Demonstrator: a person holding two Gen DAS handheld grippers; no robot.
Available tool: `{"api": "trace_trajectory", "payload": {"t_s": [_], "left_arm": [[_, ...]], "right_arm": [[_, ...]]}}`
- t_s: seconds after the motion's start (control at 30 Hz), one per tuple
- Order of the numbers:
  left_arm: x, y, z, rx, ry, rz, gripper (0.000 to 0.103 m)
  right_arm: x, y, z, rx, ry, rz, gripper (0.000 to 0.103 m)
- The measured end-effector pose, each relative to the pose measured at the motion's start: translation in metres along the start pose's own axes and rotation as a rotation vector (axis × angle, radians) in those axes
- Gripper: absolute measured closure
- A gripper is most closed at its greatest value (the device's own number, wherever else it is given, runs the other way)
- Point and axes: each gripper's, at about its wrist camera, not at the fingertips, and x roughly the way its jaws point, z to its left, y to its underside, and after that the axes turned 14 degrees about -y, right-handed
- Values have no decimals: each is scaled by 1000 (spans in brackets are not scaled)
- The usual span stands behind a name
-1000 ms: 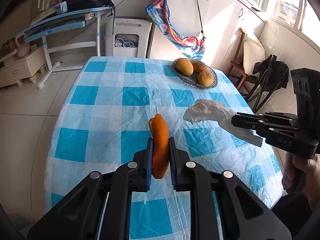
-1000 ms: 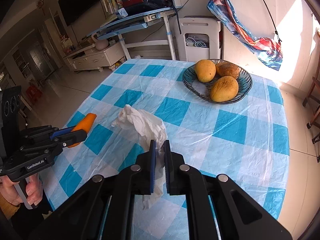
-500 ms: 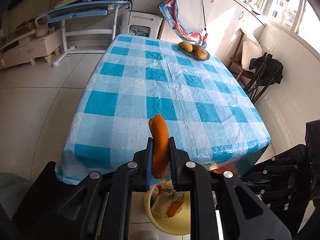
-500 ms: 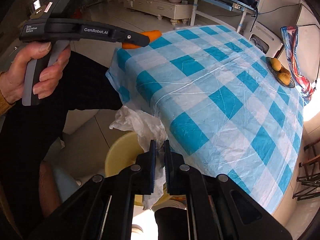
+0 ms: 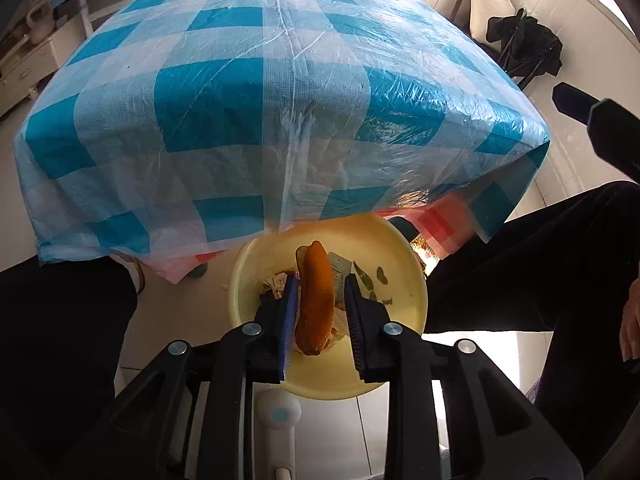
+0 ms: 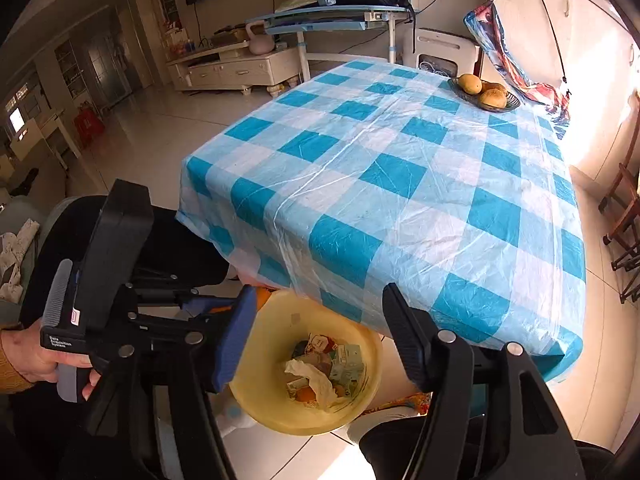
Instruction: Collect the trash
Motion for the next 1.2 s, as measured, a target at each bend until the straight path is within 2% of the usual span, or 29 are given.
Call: {"api": "trace_trajectory", "payload": {"t_s": [0.03,0.07,0.13,0.2,0.27,0.4,0.47,0.57,0.63,0.7,0.8,0.97,1.2], "left_arm": [[-7,0,2,-7,-20,-36,58],[-18,0,2,-12,-45,-87,51],[-41,-2,5,-22,-113,-194,31],[-64,-2,8,-41,-189,-284,22],[-88,-3,10,-64,-241,-362,19],[-142,4,16,-119,-300,-513,7],[-161,10,17,-114,-317,-558,7],[-176,20,20,-76,-364,-589,7],[-171,29,26,-76,-380,-575,7],[-167,35,38,-121,-357,-545,7],[-167,35,50,-177,-342,-542,7],[-158,37,62,-228,-305,-515,7],[-159,39,65,-241,-319,-526,7]], "right_arm": [[-10,0,2,8,12,-62,22],[-19,0,4,16,26,-118,18],[-34,3,10,30,68,-202,16],[-44,5,13,34,110,-257,14],[-56,9,16,36,142,-308,12],[-73,22,23,74,189,-386,11],[-74,28,30,84,202,-393,11],[-74,38,46,56,219,-385,11],[-71,40,57,20,232,-369,10],[-65,38,64,-11,242,-352,10],[-57,36,65,-17,239,-328,9],[-49,35,73,-30,227,-329,9],[-45,36,80,-61,248,-332,8]]}}
